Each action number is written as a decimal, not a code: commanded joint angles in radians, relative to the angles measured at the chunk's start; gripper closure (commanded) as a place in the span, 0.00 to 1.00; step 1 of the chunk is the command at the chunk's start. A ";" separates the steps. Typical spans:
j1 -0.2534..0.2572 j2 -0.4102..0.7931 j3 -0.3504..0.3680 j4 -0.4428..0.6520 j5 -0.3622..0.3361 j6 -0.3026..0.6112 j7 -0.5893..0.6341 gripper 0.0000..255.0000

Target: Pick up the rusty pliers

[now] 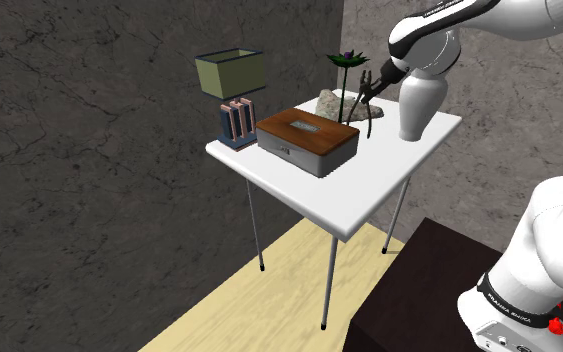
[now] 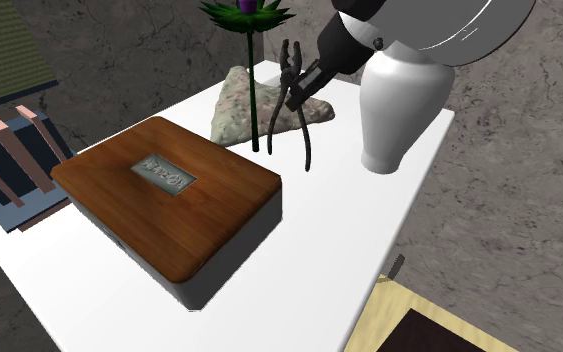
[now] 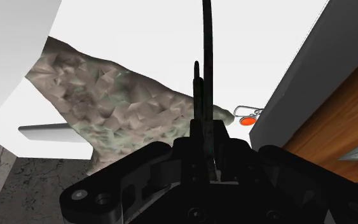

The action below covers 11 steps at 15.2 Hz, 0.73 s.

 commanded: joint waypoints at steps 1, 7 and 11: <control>0.000 0.000 0.000 0.000 0.000 0.000 0.000 1.00; -0.013 -0.032 0.013 0.048 -0.072 -0.063 0.068 1.00; -0.019 -0.047 0.021 0.086 -0.108 -0.107 0.105 1.00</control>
